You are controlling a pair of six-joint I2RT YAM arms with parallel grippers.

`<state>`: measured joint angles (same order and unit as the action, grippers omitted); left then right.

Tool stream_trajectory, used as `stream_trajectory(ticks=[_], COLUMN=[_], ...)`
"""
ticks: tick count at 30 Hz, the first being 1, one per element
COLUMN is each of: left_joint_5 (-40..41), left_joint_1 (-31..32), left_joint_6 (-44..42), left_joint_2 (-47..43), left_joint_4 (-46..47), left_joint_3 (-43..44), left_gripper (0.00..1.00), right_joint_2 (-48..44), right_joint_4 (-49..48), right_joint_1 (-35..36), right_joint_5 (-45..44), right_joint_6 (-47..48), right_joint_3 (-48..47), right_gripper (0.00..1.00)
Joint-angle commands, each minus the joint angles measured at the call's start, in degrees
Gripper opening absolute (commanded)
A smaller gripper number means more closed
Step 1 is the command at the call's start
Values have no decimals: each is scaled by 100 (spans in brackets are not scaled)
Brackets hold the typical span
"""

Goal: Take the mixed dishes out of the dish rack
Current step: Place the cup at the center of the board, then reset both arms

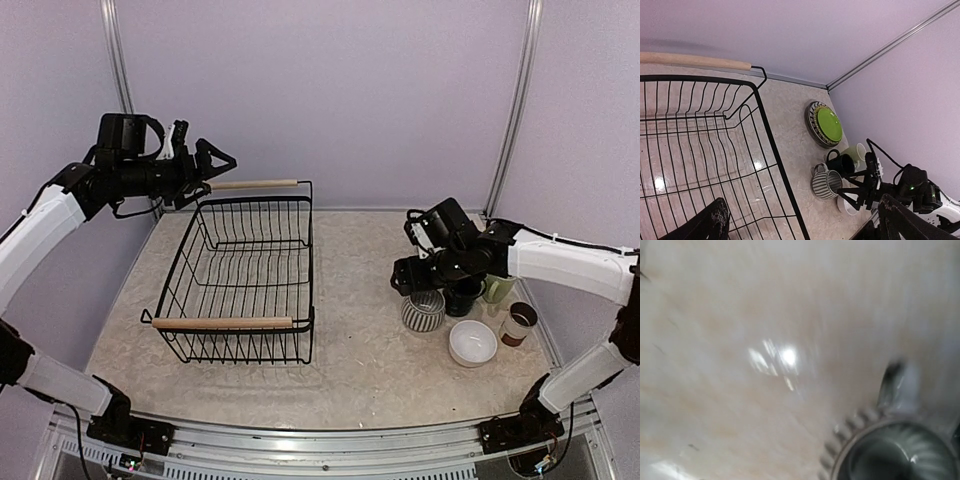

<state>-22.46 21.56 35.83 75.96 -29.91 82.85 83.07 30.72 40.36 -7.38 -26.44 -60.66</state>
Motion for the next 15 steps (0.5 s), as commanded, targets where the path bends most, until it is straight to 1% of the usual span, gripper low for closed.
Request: stream_trajectory(ticks=[1, 4, 7, 11, 15], left_joint_5=[557, 899, 1349, 1960, 2517], left_joint_1=[1, -7, 2, -5, -4], left_joint_6=[-213, -254, -255, -288, -432], left_joint_2=[-496, -827, -1238, -1837, -2375], left_joint_4=[168, 326, 519, 933, 1281], left_joint_3=[-121, -341, -593, -1002, -1219], left_gripper=[99, 99, 99, 99, 99], right_joint_2=[-758, -1303, -1829, -2516, -3187], right_joint_4=[248, 176, 99, -95, -497], right_joint_1=[-20, -23, -22, -24, -24], right_joint_5=[-400, -591, -840, -878, -887], right_joint_6=[262, 468, 578, 758, 985], right_joint_3=[-542, -745, -925, -1005, -812], right_gripper=[86, 95, 100, 100, 100])
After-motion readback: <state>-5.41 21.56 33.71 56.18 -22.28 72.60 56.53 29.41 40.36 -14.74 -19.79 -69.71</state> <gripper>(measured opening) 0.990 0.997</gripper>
